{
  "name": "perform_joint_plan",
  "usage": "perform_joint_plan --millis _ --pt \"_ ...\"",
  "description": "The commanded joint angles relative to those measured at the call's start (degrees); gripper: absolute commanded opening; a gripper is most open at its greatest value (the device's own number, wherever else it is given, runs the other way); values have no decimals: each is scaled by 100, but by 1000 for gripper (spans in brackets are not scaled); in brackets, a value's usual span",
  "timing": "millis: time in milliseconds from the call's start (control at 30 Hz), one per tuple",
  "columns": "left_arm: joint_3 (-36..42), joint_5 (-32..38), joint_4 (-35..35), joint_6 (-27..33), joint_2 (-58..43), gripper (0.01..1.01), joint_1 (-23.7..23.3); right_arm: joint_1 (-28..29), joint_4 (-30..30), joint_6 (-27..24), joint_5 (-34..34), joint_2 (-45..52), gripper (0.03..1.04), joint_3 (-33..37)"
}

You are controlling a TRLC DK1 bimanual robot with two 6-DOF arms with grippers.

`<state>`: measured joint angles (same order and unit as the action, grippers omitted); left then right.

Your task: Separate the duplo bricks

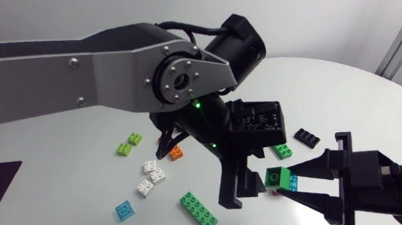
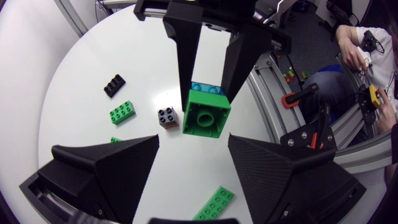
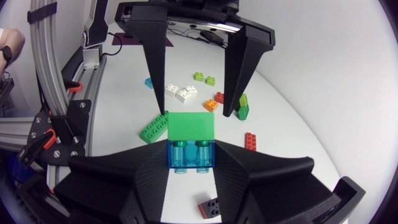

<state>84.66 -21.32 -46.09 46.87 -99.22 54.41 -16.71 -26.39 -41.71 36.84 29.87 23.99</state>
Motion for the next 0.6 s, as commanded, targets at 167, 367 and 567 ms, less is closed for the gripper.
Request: perform_joint_plan --millis 167,367,567 --pt "-29 -188 3 -117 157 770 157 -219 249 322 -80 116 270 -158" --pt "-82 -250 73 -161 131 762 210 -394 336 471 -204 125 270 -184" --pt "-196 -250 205 -178 140 398 228 -482 336 585 -256 72 270 -184"
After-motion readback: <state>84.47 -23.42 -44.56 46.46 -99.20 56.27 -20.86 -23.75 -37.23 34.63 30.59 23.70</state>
